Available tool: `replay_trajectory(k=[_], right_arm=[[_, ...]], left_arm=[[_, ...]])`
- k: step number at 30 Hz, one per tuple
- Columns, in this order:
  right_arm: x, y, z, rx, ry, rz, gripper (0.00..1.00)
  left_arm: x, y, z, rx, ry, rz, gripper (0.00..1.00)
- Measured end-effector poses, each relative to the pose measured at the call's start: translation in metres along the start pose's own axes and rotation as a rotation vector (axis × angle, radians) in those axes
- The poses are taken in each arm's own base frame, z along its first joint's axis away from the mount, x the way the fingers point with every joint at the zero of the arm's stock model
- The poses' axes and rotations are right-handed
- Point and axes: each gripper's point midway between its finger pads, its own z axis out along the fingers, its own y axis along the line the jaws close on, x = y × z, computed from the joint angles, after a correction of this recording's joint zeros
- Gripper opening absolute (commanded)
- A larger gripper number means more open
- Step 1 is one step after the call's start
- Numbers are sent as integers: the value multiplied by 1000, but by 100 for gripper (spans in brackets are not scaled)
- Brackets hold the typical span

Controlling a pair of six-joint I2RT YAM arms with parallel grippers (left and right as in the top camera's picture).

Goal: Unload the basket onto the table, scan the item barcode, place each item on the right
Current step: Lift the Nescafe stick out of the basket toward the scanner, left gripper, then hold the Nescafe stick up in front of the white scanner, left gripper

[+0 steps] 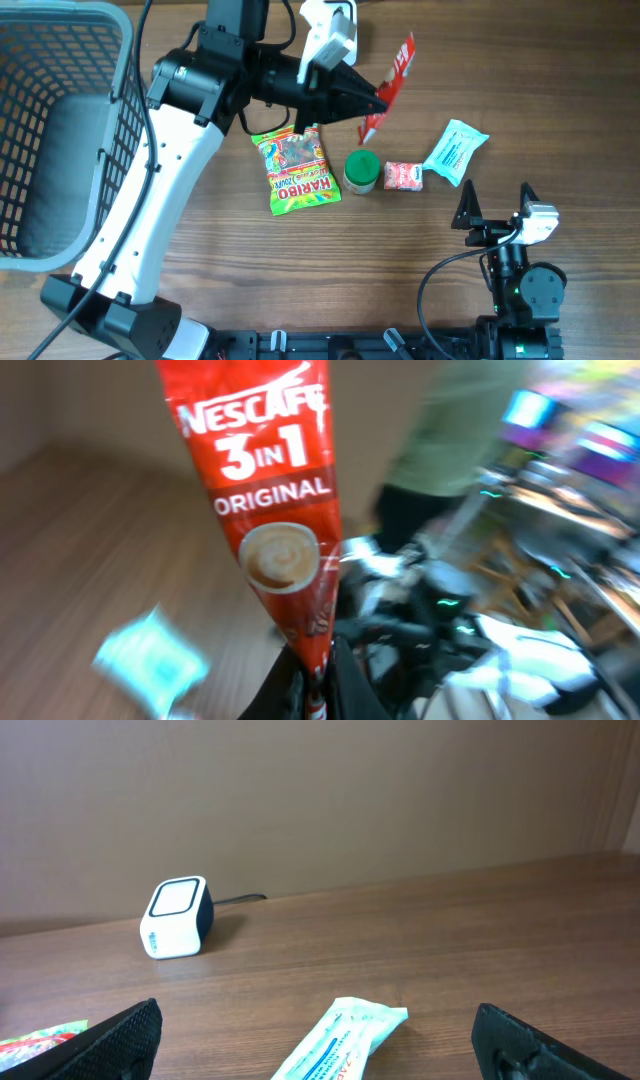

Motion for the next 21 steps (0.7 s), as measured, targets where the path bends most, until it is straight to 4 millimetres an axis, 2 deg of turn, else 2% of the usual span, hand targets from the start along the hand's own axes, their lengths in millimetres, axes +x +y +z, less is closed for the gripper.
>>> replay_trajectory(k=[2, 3, 4, 5, 6, 7, 10, 12, 16, 19, 21], right_arm=[[0, 0, 0, 0, 0, 0, 100], [0, 0, 0, 0, 0, 0, 100], [0, 0, 0, 0, 0, 0, 100], [0, 0, 0, 0, 0, 0, 100], [0, 0, 0, 0, 0, 0, 100], [0, 0, 0, 0, 0, 0, 100], [0, 0, 0, 0, 0, 0, 100], [0, 0, 0, 0, 0, 0, 100], [0, 0, 0, 0, 0, 0, 100], [0, 0, 0, 0, 0, 0, 100], [0, 0, 0, 0, 0, 0, 100]], left_arm=[[14, 30, -2, -187, 64, -103, 4], [24, 53, -6, -335, 105, -157, 4], [28, 64, -10, -416, 122, -183, 4], [35, 86, -18, -569, 148, -210, 4], [37, 95, -22, -627, 147, -240, 4], [42, 118, -33, -775, 166, -237, 4], [50, 171, -52, -1024, 166, -250, 4], [62, 212, -58, -1148, 165, -256, 4], [98, 280, -50, -1276, 179, -264, 4], [131, 321, -38, -1316, 195, -272, 4], [152, 339, -30, -1325, 211, -282, 4]])
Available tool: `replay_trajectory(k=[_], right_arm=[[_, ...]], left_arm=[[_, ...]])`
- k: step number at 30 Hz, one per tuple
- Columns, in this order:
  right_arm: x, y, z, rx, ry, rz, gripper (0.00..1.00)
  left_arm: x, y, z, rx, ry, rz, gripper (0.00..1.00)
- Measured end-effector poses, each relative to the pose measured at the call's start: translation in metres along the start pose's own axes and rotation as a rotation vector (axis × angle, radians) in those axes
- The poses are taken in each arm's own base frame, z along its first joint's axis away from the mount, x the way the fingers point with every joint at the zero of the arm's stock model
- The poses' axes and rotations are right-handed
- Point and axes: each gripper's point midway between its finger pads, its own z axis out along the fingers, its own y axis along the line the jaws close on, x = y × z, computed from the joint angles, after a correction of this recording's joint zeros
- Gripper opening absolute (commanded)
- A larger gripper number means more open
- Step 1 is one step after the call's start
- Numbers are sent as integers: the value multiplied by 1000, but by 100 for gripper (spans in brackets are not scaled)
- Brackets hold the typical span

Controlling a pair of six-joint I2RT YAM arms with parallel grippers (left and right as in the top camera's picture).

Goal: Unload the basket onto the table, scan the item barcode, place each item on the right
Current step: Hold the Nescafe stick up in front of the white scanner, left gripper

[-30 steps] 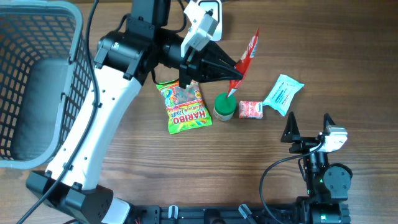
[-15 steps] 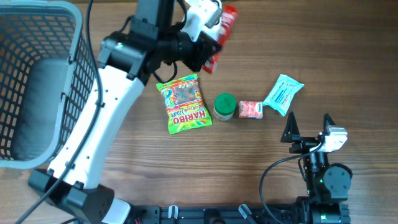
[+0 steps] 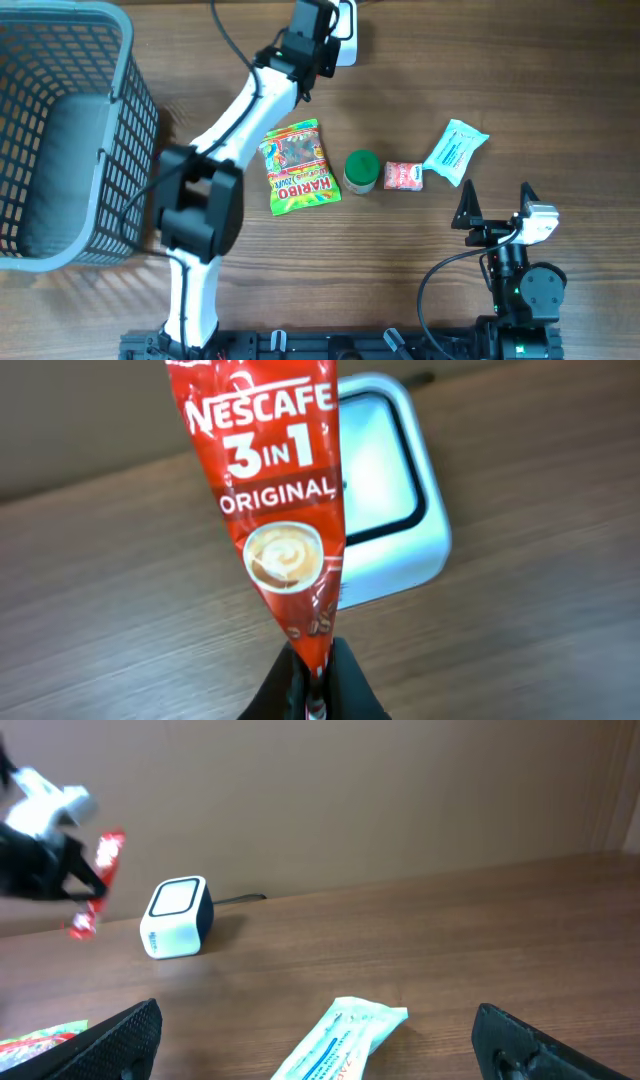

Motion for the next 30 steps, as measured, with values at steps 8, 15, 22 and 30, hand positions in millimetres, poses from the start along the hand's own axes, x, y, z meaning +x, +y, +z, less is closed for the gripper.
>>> replay_trajectory(k=[8, 15, 22, 30], right_arm=[[0, 0, 0, 0, 0, 0, 100], [0, 0, 0, 0, 0, 0, 100], [0, 0, 0, 0, 0, 0, 100], [0, 0, 0, 0, 0, 0, 100]], left_arm=[[31, -9, 45, 34, 32, 4, 4], [37, -17, 55, 126, 37, 25, 4], [35, -19, 54, 140, 24, 108, 4], [66, -10, 50, 90, 166, 210, 4]])
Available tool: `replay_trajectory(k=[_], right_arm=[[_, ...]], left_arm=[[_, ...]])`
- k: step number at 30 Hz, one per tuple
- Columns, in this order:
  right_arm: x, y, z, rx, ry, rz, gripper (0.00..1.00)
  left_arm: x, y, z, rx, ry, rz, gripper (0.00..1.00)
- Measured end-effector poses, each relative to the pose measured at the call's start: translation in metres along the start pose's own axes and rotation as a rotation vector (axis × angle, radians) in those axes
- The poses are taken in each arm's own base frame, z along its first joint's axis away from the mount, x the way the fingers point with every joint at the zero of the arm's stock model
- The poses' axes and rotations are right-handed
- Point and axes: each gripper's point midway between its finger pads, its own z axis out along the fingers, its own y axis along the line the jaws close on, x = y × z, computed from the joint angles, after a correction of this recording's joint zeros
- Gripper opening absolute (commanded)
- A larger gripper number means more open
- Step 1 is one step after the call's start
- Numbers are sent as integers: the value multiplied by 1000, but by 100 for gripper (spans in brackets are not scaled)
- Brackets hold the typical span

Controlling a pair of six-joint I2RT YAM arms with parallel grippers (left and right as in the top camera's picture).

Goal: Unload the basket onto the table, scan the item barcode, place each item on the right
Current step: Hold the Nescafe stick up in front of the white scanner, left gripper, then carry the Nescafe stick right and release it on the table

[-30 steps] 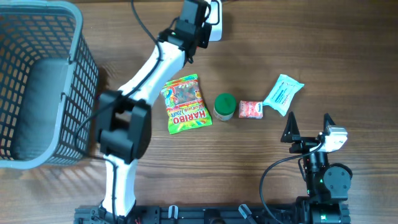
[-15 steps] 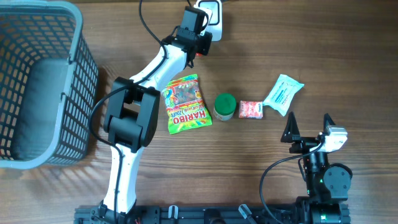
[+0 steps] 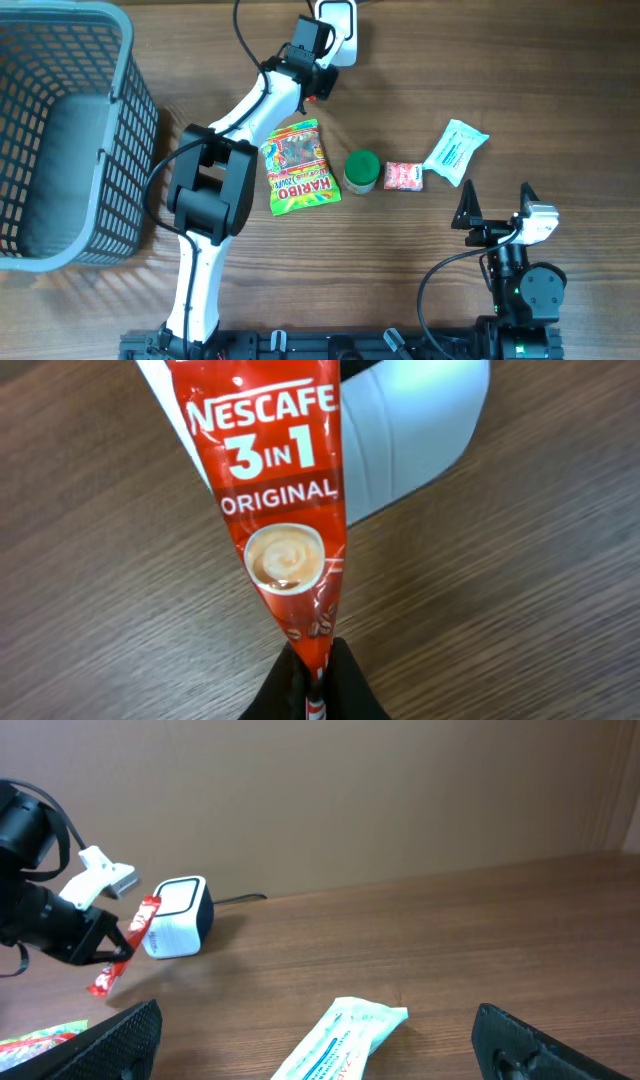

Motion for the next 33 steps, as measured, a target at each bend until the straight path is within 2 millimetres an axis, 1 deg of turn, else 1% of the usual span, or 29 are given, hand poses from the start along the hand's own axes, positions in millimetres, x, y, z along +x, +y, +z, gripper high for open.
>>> replay_trajectory(k=[1, 3, 5, 6, 8, 13, 19, 23, 26, 27, 30, 31, 33], right_arm=[[0, 0, 0, 0, 0, 0, 100], [0, 0, 0, 0, 0, 0, 100], [0, 0, 0, 0, 0, 0, 100], [0, 0, 0, 0, 0, 0, 100], [0, 0, 0, 0, 0, 0, 100], [0, 0, 0, 0, 0, 0, 100], [0, 0, 0, 0, 0, 0, 100], [0, 0, 0, 0, 0, 0, 100], [0, 0, 0, 0, 0, 0, 100], [0, 0, 0, 0, 0, 0, 100], [0, 0, 0, 0, 0, 0, 100], [0, 0, 0, 0, 0, 0, 100], [0, 0, 0, 0, 0, 0, 100]], left_arm=[[-3, 0, -1, -10, -4, 13, 4], [-15, 0, -6, -31, -28, 35, 4], [-31, 0, -12, -41, -71, 43, 4], [-43, -1, -15, -49, -107, 45, 4], [-50, 0, -17, -55, -129, 52, 4], [-52, 11, -15, -121, -135, 135, 4], [-31, 15, 7, -164, -69, 200, 4], [-9, 12, 9, -153, 25, 229, 4], [4, 11, 7, -168, 83, 246, 4], [6, 7, 4, -167, 102, 248, 4], [-6, -7, -6, -138, 74, 191, 4], [-11, -14, -13, -106, 61, 173, 4], [-26, -40, -35, 27, 14, 139, 4]])
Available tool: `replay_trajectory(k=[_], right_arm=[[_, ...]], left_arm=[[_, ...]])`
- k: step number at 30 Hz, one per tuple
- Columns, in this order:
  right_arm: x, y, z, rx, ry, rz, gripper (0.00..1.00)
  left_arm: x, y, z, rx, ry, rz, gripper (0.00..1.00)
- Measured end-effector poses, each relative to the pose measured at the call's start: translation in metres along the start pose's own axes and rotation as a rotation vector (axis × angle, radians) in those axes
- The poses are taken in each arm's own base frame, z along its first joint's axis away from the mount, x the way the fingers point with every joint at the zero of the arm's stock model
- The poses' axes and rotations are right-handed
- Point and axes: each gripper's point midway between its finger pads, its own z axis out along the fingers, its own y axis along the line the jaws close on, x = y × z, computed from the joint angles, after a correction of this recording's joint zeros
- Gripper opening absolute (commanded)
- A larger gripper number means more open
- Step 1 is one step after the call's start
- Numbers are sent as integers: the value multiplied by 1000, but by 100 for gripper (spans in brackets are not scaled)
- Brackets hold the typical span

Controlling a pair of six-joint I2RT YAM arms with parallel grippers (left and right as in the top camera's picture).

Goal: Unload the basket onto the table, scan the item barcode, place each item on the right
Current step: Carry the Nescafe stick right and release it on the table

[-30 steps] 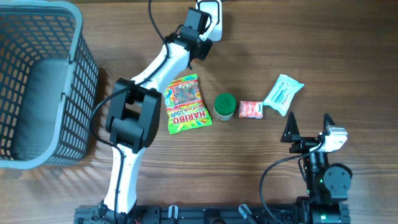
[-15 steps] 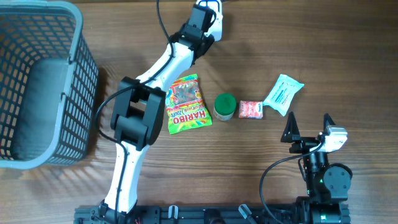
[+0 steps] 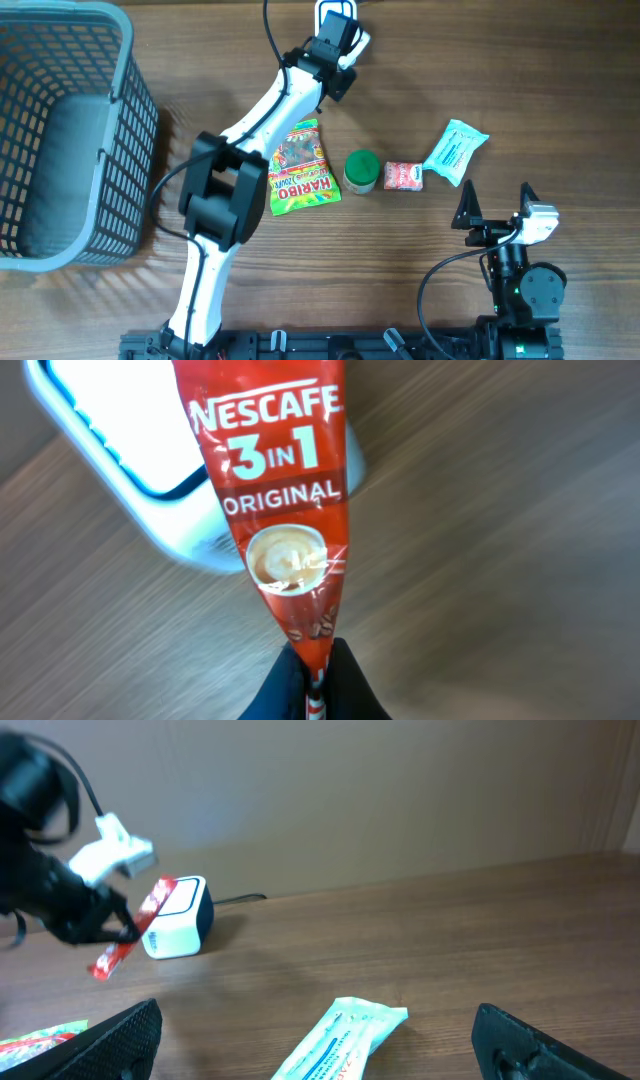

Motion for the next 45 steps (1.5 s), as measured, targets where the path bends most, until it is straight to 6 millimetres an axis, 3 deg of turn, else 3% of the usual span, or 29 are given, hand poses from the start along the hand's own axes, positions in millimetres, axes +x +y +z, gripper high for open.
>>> replay_trajectory(k=[3, 5, 8, 13, 15, 18, 21, 25, 28, 29, 35, 38, 41, 42, 43, 44, 45], right_arm=[[0, 0, 0, 0, 0, 0, 100], [0, 0, 0, 0, 0, 0, 100], [0, 0, 0, 0, 0, 0, 100], [0, 0, 0, 0, 0, 0, 100], [0, 0, 0, 0, 0, 0, 100], [0, 0, 0, 0, 0, 0, 100], [-3, 0, 0, -1, -11, 4, 100], [-40, 2, -4, 1, -142, 45, 100], [-84, 7, -17, 5, -192, 20, 100], [-103, 8, -26, 15, -194, 12, 100], [-155, -3, -80, 147, -120, 11, 100], [-177, -5, -104, 174, -140, 19, 100], [-177, -7, -115, 190, -115, 53, 100], [-161, -10, -115, 204, -51, 81, 100], [-151, -11, -114, 211, -16, 99, 99], [-143, -12, -114, 216, 15, 115, 100], [-138, -11, -114, 211, 35, 131, 100]], left_arm=[[-41, -46, -36, 220, -135, -44, 4], [-55, -68, -39, 287, -184, -54, 4], [-64, -100, -32, 353, -221, -57, 4], [-48, -156, 6, 427, -189, -51, 4], [-51, -172, 10, 448, -205, -76, 4], [-71, -180, 2, 493, -273, -129, 4], [-77, -186, -4, 542, -288, -176, 4], [-78, -196, -11, 621, -277, -213, 4], [-76, -200, -12, 646, -264, -220, 4], [-75, -201, -13, 657, -258, -222, 4], [-73, -218, -22, 732, -248, -205, 4], [-70, -256, -36, 793, -238, -157, 4], [-62, -307, -56, 852, -224, -90, 4], [-58, -330, -65, 874, -222, -60, 13], [-54, -345, -72, 891, -219, -39, 37], [-53, -357, -78, 903, -224, -27, 73], [-52, -365, -82, 913, -228, -13, 100]])
